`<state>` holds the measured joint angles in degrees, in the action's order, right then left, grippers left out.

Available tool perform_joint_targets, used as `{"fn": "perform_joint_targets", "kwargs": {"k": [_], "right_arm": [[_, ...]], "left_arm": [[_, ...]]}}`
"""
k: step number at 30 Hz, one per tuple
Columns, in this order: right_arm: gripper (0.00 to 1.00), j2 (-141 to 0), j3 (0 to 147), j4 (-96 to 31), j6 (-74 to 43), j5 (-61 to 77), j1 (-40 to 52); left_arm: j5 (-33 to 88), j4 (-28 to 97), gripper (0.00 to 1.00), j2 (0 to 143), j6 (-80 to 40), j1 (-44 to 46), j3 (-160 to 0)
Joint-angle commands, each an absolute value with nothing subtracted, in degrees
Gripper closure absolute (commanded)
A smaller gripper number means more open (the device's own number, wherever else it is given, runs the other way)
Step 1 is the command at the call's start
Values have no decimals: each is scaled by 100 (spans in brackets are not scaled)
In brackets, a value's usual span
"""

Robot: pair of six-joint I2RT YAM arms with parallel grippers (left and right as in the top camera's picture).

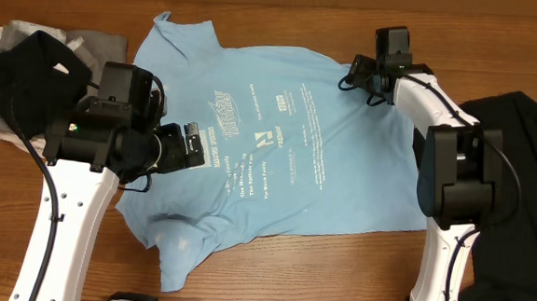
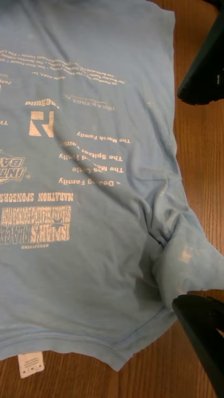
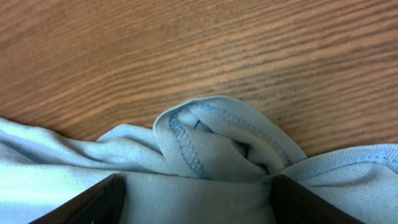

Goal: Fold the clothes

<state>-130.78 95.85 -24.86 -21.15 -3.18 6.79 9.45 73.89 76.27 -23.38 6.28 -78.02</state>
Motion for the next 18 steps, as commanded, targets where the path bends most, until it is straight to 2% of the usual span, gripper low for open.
{"fn": "perform_joint_targets", "kwargs": {"k": [1, 7, 18], "right_arm": [[22, -13240, 9913, -2449, -2255, -255, 668], [28, -13240, 10134, -2368, -2255, -554, 674], [31, -13273, 10132, -2403, -2255, -642, 674]], "left_arm": [[1007, 7389, 0, 7566, -2185, 639, -7784], [993, 7387, 0, 7564, -2185, 642, -7784], [993, 7384, 0, 7566, -2185, 639, -7784]]}}
